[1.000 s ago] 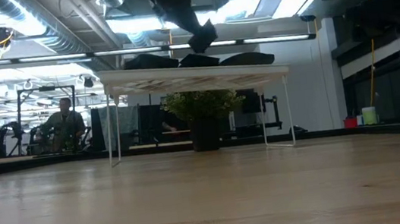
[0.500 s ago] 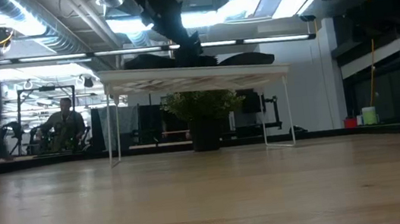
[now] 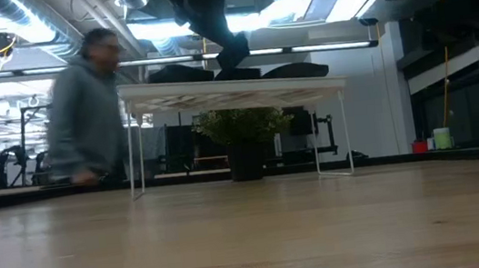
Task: Pick & Place Mini shaped plates
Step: Stack the square plate on top of the square plate on the shelf
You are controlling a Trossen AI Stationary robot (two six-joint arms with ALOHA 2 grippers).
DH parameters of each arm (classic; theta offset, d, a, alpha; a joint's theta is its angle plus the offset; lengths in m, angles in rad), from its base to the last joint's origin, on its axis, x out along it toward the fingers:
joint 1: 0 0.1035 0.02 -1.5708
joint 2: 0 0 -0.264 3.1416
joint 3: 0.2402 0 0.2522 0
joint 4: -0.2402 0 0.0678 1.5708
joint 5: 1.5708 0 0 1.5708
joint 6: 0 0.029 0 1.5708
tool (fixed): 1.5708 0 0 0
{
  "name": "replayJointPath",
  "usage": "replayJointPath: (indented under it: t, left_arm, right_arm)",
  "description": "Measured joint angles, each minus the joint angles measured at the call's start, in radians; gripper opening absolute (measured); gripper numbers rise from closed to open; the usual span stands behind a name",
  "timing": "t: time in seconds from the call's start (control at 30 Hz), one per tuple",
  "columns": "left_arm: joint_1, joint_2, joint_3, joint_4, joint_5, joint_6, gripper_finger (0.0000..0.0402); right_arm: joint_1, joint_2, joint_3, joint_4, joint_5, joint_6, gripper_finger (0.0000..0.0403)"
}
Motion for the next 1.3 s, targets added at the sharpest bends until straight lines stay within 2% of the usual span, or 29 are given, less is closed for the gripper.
replayJointPath:
  t: [0.37,0.8,1.3]
  left_arm:
    - [-0.007,0.0,0.0,0.006,-0.047,-0.024,0.0003]
    - [-0.021,0.001,0.021,-0.06,-0.024,-0.125,0.0003]
    - [0.002,0.001,0.021,-0.077,-0.041,-0.158,0.0004]
  right_arm:
    - [0.0,0.0,0.0,0.0,0.0,0.0,0.0129]
    - [0.0,0.0,0.0,0.0,0.0,0.0,0.0129]
    - [0.0,0.0,0.0,0.0,0.0,0.0,0.0129]
